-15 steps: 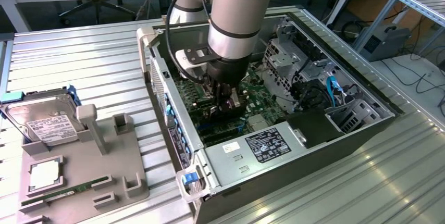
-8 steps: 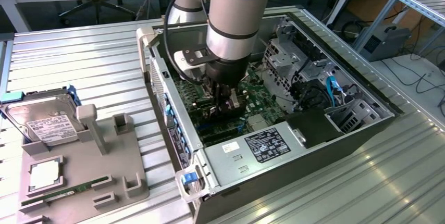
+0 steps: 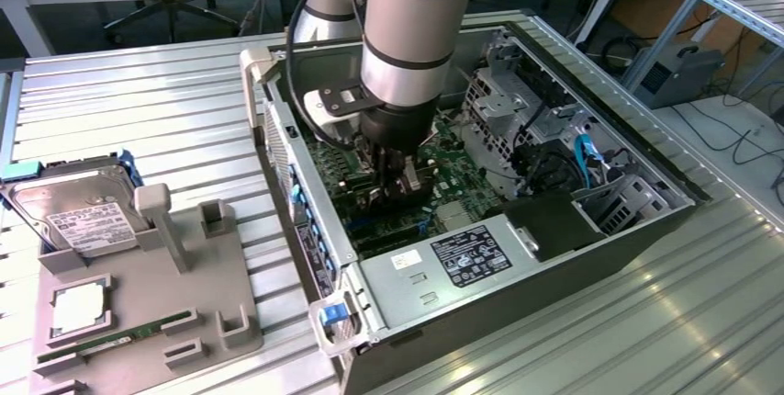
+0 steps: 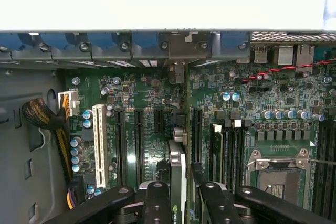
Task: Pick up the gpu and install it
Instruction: 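Insert the gpu into the slot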
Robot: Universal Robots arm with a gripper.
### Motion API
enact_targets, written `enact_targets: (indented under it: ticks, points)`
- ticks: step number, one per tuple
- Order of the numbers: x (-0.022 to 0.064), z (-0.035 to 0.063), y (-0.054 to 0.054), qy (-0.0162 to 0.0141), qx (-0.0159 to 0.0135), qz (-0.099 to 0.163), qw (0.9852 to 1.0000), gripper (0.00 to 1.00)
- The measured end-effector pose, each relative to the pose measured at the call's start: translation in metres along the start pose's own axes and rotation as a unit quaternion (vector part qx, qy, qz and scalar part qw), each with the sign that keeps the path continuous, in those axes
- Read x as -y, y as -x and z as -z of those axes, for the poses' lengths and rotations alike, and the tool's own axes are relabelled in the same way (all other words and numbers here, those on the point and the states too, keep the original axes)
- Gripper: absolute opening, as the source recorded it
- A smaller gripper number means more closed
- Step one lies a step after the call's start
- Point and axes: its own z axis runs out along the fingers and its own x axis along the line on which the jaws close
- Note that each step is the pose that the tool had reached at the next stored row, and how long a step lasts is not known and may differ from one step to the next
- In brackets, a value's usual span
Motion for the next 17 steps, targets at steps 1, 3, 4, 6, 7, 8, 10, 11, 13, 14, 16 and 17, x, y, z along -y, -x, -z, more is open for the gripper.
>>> enact_targets:
  ticks: [1, 3, 4, 6, 7, 8, 10, 11, 13, 14, 16, 17]
  points:
    - [-0.0001, -0.0008, -0.0002, -0.0002, 0.0000, 0.000, 1.0000, 0.26]
    - [-0.0006, -0.0024, -0.0005, -0.0004, 0.0000, 0.000, 1.0000, 0.26]
    - [-0.0007, -0.0027, -0.0006, -0.0004, 0.0000, 0.000, 1.0000, 0.26]
    - [-0.0008, -0.0028, -0.0006, -0.0004, 0.0000, 0.000, 1.0000, 0.26]
    - [-0.0008, -0.0029, -0.0006, -0.0005, 0.0001, 0.000, 1.0000, 0.26]
    - [-0.0008, -0.0028, -0.0006, -0.0005, 0.0001, 0.000, 1.0000, 0.26]
    - [-0.0010, -0.0034, -0.0004, -0.0005, 0.0010, 0.000, 1.0000, 0.27]
    - [-0.0010, -0.0034, -0.0005, -0.0008, 0.0007, 0.000, 1.0000, 0.33]
    - [-0.0008, -0.0029, -0.0006, -0.0005, 0.0001, 0.000, 1.0000, 0.45]
    - [-0.0008, -0.0029, -0.0006, -0.0005, 0.0002, 0.000, 1.0000, 0.45]
    - [-0.0008, -0.0028, -0.0006, -0.0004, 0.0001, 0.000, 1.0000, 0.58]
    - [-0.0008, -0.0029, -0.0006, -0.0005, 0.0001, 0.000, 1.0000, 0.64]
